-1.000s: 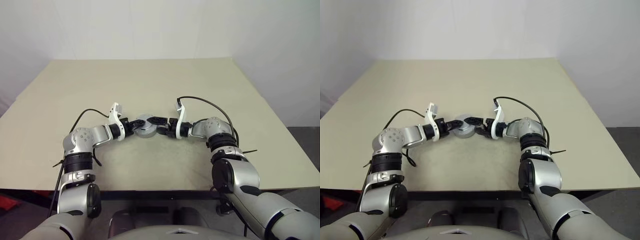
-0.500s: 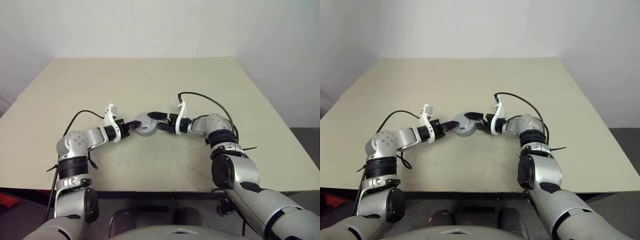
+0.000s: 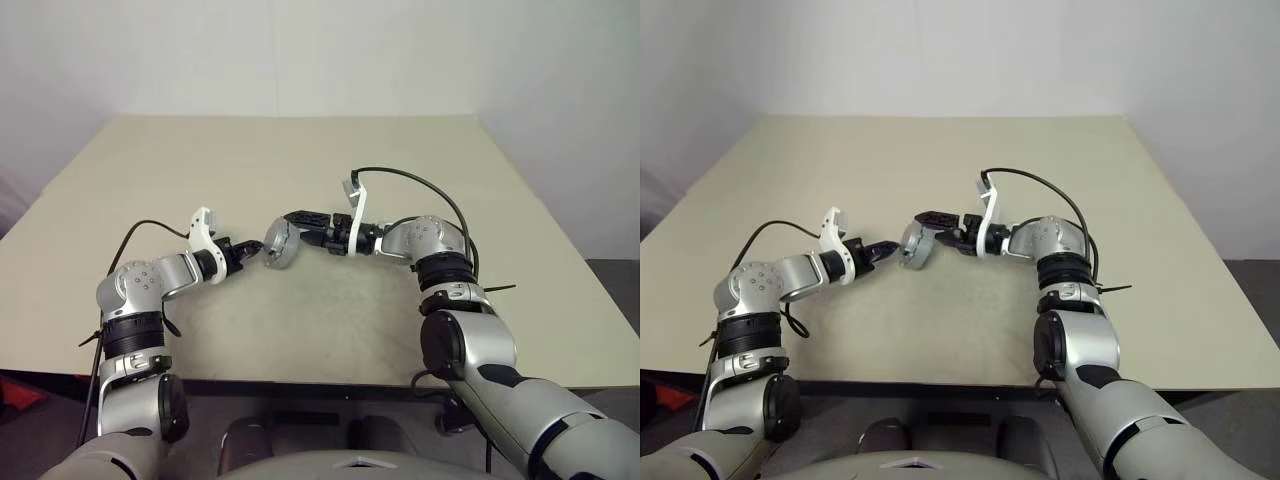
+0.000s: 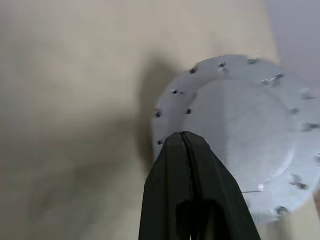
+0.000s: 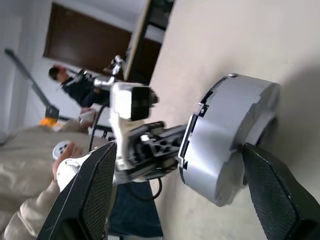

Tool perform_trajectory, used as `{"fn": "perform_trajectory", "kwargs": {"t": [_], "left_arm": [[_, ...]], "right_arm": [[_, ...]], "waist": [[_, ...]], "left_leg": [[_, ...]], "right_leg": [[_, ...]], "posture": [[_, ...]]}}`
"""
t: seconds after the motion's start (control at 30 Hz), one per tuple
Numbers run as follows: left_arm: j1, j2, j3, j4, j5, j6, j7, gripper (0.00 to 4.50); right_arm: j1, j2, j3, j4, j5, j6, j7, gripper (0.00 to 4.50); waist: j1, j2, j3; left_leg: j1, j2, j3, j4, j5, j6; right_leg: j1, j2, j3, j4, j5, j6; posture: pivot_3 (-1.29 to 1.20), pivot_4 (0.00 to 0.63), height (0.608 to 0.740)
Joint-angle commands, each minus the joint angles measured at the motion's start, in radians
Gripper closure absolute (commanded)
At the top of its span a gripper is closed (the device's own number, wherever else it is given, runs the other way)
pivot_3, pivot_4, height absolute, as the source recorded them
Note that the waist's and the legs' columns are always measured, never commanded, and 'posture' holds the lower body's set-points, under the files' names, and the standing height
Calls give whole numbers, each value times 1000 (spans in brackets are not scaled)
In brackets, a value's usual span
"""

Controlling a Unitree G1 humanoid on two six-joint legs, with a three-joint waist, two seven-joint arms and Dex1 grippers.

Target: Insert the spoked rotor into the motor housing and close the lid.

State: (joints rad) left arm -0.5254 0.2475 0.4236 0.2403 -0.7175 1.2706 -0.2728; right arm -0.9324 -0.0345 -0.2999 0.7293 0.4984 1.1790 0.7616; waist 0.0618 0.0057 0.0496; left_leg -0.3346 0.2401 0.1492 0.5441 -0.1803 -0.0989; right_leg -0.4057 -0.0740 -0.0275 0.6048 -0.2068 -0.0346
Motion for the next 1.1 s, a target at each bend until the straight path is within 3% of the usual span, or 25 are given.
{"fn": "perform_trajectory", "kwargs": {"t": [0.03, 0.87, 1.1], "left_arm": [[4, -21, -30, 10, 1, 19, -6, 4500], [9, -32, -33, -19, -7, 4, -39, 4500], [11, -58, -12, -86, -75, 17, -77, 4500]], "right_arm": [[11, 32, 58, 12, -2, -6, -8, 24], [5, -2, 111, 54, -4, -127, -20, 24], [13, -6, 124, 42, -3, -141, -12, 24]], "waist": [[8, 0, 0], [38, 0, 1], [39, 0, 2]], "left_leg": [[0, 0, 0, 0, 0, 0], [-9, 0, -1, 2, 0, 0], [-10, 0, -2, 4, 0, 0]], "right_leg": [[0, 0, 0, 0, 0, 0], [-3, -1, -2, 0, 0, 1], [-3, -1, -3, 0, 0, 1]], "posture": [[0, 0, 740], [0, 0, 740], [0, 0, 740]]}}
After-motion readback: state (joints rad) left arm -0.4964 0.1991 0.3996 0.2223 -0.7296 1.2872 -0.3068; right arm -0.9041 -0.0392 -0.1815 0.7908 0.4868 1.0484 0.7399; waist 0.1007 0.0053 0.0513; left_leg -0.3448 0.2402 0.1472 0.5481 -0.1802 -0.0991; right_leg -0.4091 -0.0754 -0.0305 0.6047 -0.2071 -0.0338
